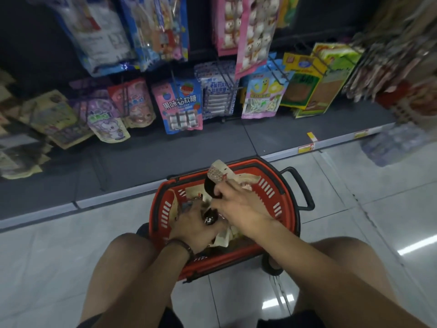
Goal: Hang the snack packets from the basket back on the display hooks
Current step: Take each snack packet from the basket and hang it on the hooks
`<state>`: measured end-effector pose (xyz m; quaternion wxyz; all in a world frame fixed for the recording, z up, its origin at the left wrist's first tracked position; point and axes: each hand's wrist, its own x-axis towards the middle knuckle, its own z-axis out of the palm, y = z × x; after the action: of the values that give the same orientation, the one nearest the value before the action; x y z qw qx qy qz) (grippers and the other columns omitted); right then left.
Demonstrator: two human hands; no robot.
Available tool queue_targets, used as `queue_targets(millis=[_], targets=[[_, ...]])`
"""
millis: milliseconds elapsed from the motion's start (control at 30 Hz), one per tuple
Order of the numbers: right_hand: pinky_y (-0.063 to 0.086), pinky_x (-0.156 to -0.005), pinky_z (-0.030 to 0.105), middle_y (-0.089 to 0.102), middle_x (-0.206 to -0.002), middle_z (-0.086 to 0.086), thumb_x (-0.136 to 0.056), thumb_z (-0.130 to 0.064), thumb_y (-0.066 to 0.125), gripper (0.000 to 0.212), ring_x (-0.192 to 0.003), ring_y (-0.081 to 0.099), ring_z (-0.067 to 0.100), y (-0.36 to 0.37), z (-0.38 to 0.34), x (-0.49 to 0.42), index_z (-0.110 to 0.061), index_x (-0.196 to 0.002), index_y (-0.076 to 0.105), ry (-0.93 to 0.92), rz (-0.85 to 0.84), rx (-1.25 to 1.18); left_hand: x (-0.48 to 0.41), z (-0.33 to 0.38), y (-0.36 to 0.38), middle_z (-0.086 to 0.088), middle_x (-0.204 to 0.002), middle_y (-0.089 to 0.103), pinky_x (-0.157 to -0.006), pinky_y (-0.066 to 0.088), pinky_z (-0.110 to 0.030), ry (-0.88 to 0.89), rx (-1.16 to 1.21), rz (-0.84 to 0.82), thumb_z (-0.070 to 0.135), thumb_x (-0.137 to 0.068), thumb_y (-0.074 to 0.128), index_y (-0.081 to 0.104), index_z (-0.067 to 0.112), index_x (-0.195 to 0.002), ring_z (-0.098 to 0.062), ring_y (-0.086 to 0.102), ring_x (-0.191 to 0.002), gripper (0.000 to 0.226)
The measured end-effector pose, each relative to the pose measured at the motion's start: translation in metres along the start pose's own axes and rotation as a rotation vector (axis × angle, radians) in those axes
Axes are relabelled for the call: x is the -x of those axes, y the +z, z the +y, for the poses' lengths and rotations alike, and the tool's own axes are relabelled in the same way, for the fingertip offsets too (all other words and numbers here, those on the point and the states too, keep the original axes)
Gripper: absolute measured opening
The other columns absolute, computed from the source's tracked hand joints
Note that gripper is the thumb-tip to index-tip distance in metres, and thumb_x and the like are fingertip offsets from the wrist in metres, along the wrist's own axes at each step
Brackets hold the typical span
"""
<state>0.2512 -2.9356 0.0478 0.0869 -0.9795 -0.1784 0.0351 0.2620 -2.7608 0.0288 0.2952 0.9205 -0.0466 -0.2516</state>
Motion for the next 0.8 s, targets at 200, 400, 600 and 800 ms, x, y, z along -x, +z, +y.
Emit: queue_targets(millis=[200, 400, 600, 800], targets=[[0.056, -0.106, 0.040, 0.049, -0.153, -0.014, -0.104, -0.036, 0.052, 0.038, -0.131, 0.054, 0.009, -0.022, -0.041, 0.015, -0.036, -0.141, 0.064, 0.130, 0.180, -0.402, 0.032, -0.016, -0.008, 0.012, -0.114, 0.074, -0.100, 0.054, -0.039, -0.050, 0.515, 0.058, 0.029, -0.095, 0.069, 0.065, 0.042, -0.111, -0.017, 0.068, -0.113, 0.021], [0.046, -0.113, 0.049, 0.064, -0.137, -0.002, -0.074, -0.090, 0.072, 0.089, -0.131, 0.061, 0.026, -0.024, -0.033, 0.044, -0.027, -0.136, 0.061, 0.886, 0.168, -1.154, 0.052, -0.041, -0.046, -0.005, -0.124, 0.078, -0.105, 0.055, -0.054, -0.005, 0.968, -0.031, 0.001, -0.095, 0.070, 0.073, 0.025, -0.128, -0.033, 0.073, -0.118, 0.041], [0.027, -0.124, 0.069, 0.033, -0.173, 0.001, -0.083, -0.093, 0.052, 0.098, -0.159, 0.032, 0.036, -0.056, -0.065, 0.038, -0.040, -0.164, 0.036, 0.787, 0.046, -1.441, 0.081, -0.035, -0.085, -0.021, -0.136, 0.070, -0.105, 0.053, -0.058, 0.083, 1.197, -0.190, 0.010, -0.084, 0.076, 0.057, 0.008, -0.144, -0.044, 0.068, -0.124, 0.063], [0.046, -0.105, 0.031, 0.062, -0.126, -0.026, -0.099, -0.065, 0.054, 0.056, -0.139, 0.055, 0.015, -0.097, -0.089, 0.019, -0.032, -0.144, 0.057, 0.532, 0.307, -1.330, 0.093, -0.010, -0.161, -0.010, -0.132, 0.074, -0.108, 0.052, -0.058, 0.167, 1.077, -0.053, 0.054, -0.080, 0.083, 0.064, 0.014, -0.137, -0.031, 0.071, -0.123, 0.072]])
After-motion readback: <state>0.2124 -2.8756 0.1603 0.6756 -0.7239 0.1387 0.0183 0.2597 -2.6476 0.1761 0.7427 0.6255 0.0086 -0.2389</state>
